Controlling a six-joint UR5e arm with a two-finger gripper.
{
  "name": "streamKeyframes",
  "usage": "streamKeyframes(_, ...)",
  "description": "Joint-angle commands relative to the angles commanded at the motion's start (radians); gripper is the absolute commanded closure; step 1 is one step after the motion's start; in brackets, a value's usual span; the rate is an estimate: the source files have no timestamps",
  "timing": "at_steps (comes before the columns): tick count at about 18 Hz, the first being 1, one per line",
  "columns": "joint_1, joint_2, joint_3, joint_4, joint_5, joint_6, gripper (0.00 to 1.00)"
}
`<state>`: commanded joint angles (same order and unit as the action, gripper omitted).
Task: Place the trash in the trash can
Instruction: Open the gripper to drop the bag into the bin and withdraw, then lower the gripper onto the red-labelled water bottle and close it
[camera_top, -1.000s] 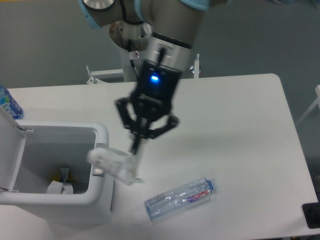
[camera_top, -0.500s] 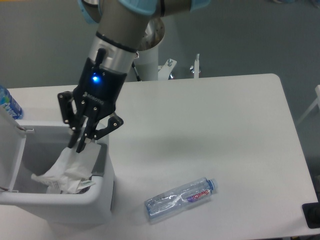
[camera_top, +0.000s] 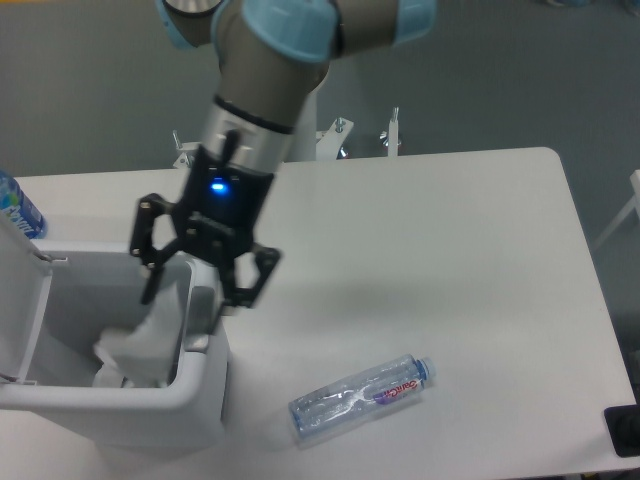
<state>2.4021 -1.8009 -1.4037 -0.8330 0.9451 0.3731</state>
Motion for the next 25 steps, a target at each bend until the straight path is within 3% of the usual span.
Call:
streamKeyframes(2, 0.040, -0.006, 0.014, 0.002, -0.035, -0.008, 0.00)
streamKeyframes(5, 0.060, -0.092, 0.043, 0.005, -0.031, 0.036, 0.00)
streamKeyframes(9, 0.072, -0.191, 0.049, 0.008, -0.017, 0.222, 0.00)
streamKeyframes(13, 0.065, -0.284, 0.057, -0.001, 0.162, 0.420, 0.00)
streamKeyframes(20, -0.036, -0.379, 0.063, -0.050, 0.432, 0.546, 0.00)
streamKeyframes(23, -0.067, -0.399, 0.054, -0.052, 0.449, 0.561, 0.00)
streamKeyframes(25, -0.084, -0.408, 0.051, -0.086, 0.452, 0.604, 0.00)
